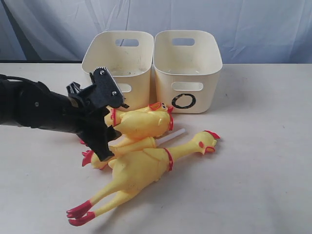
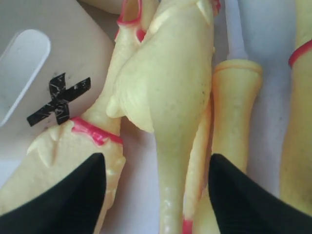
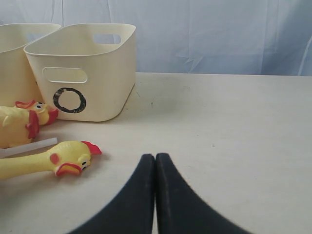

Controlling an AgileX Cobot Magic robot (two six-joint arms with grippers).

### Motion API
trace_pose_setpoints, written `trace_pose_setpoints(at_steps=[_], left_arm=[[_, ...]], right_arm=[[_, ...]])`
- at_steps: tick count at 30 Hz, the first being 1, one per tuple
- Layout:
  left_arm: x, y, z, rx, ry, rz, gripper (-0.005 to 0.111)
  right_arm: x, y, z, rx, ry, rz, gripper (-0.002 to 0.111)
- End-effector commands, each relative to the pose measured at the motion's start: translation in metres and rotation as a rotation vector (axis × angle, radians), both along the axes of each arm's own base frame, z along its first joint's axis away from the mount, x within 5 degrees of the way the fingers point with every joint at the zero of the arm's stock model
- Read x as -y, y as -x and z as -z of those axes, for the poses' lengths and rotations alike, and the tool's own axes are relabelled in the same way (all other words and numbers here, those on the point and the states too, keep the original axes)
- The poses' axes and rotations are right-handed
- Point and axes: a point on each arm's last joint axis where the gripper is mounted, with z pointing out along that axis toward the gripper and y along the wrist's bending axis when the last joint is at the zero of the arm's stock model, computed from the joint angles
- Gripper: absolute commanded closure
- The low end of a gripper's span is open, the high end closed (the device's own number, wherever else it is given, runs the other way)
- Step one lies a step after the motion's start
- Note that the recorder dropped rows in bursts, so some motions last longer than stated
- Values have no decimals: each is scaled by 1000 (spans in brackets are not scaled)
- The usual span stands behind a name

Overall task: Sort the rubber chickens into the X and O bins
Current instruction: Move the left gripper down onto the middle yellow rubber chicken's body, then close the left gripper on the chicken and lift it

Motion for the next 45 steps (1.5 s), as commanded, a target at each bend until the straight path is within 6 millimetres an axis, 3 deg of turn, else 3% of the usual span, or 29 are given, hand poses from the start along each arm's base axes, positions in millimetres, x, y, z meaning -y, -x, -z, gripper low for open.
trace_pose_setpoints(at_steps=[1, 9, 22, 39, 45], left_arm=[[5, -7, 8, 13, -35, 31, 48], [8, -15, 21, 14, -55, 35, 48], [9, -16, 21, 20, -53, 33, 49], [8, -14, 22, -2, -63, 40, 105], [7, -12, 25, -35, -81, 56, 107]], right_arm=[[0, 0, 0, 13, 4, 6, 108], [0, 0, 0, 13, 4, 6, 108], [0, 0, 0, 13, 4, 6, 108], [0, 0, 0, 13, 4, 6, 108], [0, 0, 0, 13, 4, 6, 108]])
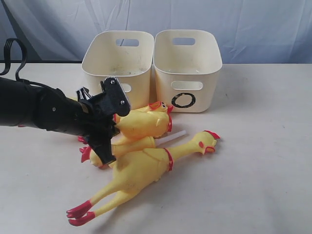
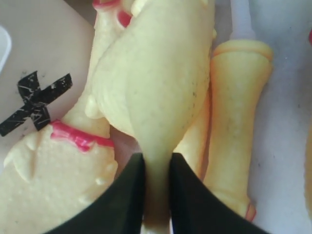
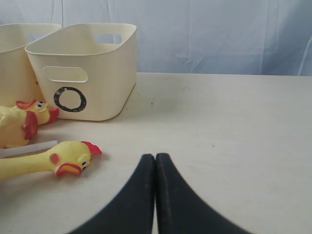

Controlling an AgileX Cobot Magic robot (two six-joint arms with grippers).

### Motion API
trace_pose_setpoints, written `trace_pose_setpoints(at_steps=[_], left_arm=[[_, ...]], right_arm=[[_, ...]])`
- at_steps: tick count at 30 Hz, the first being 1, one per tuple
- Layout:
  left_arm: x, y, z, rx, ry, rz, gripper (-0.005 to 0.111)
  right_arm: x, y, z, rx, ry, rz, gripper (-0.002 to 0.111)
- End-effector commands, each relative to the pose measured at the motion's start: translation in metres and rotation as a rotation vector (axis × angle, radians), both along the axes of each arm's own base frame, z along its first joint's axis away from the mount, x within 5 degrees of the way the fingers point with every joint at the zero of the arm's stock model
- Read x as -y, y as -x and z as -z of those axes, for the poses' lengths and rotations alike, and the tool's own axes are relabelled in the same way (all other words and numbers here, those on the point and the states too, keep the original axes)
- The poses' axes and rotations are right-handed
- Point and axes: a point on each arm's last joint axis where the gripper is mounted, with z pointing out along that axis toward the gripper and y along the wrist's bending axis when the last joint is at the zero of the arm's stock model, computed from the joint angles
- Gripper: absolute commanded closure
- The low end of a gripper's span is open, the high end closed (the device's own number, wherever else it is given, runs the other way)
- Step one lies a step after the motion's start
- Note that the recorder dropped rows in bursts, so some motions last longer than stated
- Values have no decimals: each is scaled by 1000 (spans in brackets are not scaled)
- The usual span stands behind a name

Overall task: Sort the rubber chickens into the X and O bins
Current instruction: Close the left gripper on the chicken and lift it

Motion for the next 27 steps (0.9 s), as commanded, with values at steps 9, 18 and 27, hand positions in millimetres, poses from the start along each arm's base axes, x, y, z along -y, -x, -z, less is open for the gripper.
trace_pose_setpoints(at_steps=[9, 18, 27], left_arm=[[-2, 7, -16, -7, -17, 40, 107], [-8, 20, -56, 55, 32, 48, 107], [-17, 37, -101, 158, 107, 46, 107]], right_arm=[[0, 0, 0, 13, 4, 6, 108], [0, 0, 0, 13, 4, 6, 108], [0, 0, 0, 13, 4, 6, 108]])
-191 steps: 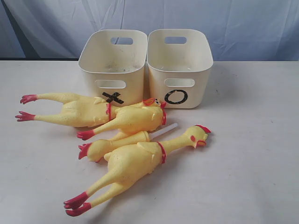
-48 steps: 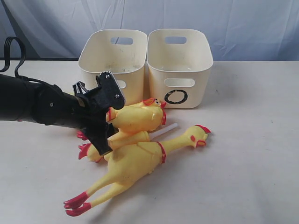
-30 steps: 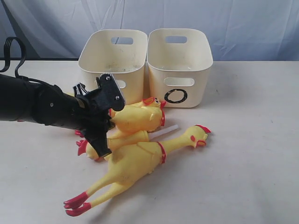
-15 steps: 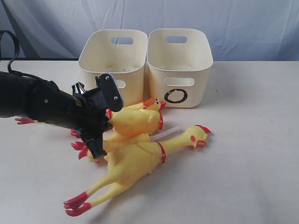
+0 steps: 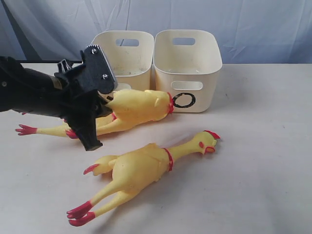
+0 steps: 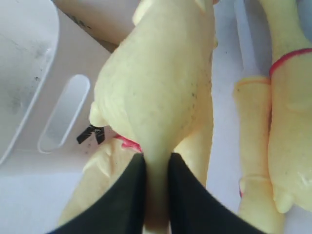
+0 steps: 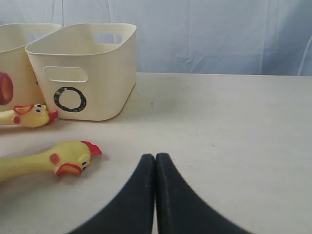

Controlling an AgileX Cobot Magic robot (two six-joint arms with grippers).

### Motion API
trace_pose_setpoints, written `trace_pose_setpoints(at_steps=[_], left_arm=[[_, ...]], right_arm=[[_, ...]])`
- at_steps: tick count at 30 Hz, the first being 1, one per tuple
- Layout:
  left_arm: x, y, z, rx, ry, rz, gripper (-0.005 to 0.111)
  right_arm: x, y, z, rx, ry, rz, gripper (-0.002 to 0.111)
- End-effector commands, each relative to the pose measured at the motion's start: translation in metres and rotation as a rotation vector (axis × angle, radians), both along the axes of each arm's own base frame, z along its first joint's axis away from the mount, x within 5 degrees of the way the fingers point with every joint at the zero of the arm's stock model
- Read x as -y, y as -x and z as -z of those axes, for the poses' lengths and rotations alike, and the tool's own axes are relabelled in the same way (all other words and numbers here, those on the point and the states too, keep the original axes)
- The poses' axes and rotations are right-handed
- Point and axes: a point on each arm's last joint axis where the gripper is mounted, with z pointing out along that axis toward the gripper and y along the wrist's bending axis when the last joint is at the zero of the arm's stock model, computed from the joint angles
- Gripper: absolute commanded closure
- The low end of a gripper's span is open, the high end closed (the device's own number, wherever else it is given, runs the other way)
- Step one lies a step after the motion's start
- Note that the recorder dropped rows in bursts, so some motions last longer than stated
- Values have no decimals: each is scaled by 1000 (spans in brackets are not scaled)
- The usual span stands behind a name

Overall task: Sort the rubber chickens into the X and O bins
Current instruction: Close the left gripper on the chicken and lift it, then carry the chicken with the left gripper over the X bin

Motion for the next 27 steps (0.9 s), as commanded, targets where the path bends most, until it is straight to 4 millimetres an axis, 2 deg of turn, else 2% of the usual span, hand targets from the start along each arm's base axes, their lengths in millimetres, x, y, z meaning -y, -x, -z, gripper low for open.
trace_pose_setpoints(at_steps=[1, 8, 13, 17, 21, 27], left_arm=[[-5, 10, -29, 79, 72, -14, 107], [-9, 15, -65, 220, 267, -101, 107], [-6, 3, -93, 280, 440, -194, 107], [-1, -8, -110, 319, 508, -223, 107], [4, -24, -118, 318, 548, -254, 107], [0, -54, -117, 287, 584, -334, 107]], right_arm=[[0, 0, 0, 13, 4, 6, 108], [0, 0, 0, 13, 4, 6, 108], [0, 0, 0, 13, 4, 6, 108], [0, 0, 0, 13, 4, 6, 108], [0, 0, 0, 13, 4, 6, 108], [0, 0, 0, 13, 4, 6, 108]])
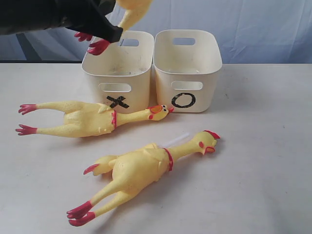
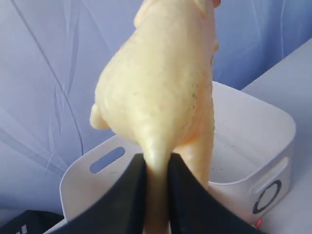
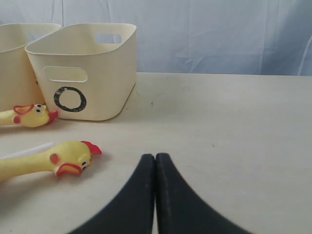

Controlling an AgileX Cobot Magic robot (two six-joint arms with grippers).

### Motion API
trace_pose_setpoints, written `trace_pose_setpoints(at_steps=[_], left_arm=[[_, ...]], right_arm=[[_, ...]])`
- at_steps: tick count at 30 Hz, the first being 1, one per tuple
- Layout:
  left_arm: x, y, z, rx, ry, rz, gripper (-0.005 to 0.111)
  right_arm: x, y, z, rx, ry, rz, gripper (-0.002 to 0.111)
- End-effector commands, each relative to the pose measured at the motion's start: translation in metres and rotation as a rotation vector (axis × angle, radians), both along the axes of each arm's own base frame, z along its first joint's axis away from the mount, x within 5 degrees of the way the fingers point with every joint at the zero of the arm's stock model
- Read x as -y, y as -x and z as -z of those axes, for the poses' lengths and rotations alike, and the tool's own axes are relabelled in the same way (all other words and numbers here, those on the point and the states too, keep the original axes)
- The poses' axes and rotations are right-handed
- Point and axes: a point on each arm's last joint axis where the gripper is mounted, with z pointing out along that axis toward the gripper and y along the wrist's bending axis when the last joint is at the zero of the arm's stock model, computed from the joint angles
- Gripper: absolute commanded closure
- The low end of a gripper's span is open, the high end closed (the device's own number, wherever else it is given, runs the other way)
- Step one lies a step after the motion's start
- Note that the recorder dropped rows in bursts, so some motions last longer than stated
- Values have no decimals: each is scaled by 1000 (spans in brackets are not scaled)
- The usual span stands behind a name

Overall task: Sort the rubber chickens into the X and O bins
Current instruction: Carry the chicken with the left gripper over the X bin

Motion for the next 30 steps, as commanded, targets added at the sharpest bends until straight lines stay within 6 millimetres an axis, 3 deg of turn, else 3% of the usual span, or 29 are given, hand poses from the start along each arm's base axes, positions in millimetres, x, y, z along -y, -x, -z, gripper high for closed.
trace_pose_setpoints(at_steps=[1, 13, 20, 30], left_arm=[[-5, -22, -2, -11, 49, -60, 107], [-11, -63, 16, -226, 52, -89, 107], [-17, -88, 30, -358, -85, -256, 107], [-11, -117, 46, -345, -134, -288, 107]], right_arm=[[0, 0, 0, 13, 4, 6, 108], [0, 0, 0, 13, 4, 6, 108], [0, 0, 0, 13, 4, 6, 108], [0, 0, 0, 13, 4, 6, 108]])
